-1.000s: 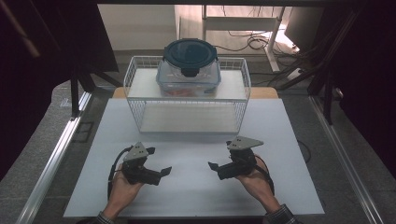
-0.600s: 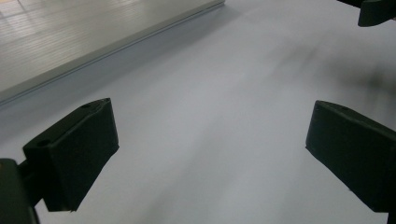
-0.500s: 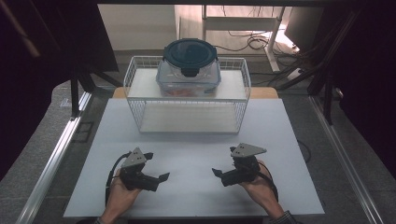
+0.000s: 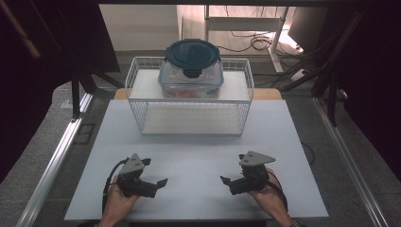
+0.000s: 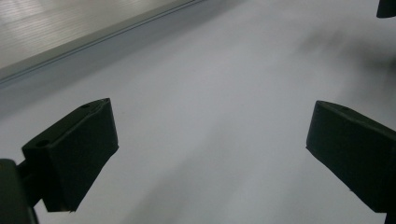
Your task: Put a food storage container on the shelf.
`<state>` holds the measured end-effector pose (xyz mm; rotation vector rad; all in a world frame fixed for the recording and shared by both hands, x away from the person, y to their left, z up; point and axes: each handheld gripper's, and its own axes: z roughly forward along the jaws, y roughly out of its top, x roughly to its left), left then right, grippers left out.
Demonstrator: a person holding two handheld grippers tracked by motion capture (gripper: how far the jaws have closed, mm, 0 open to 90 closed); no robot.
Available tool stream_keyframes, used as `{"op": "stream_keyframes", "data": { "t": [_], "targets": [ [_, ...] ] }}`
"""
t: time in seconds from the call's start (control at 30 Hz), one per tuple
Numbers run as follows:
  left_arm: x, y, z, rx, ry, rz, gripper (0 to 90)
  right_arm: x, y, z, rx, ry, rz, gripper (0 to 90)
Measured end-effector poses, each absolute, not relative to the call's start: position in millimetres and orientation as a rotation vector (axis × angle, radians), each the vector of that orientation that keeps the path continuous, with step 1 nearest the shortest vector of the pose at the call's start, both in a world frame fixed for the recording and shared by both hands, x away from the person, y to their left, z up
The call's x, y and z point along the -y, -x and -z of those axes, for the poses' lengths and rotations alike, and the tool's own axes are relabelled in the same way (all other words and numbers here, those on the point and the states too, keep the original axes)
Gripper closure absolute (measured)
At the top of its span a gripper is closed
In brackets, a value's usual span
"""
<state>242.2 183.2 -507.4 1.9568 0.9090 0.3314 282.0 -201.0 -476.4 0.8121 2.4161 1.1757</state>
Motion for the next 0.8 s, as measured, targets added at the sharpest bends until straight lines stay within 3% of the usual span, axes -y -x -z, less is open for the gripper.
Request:
{"op": "stream_keyframes", "data": {
  "t": [0.8],
  "targets": [
    [-220.4, -220.2, 512.5, -0.999, -1.945, -0.394, 1.5, 235.5, -268.8, 480.3, -2.359, -0.877, -1.112, 0.0]
  ]
}}
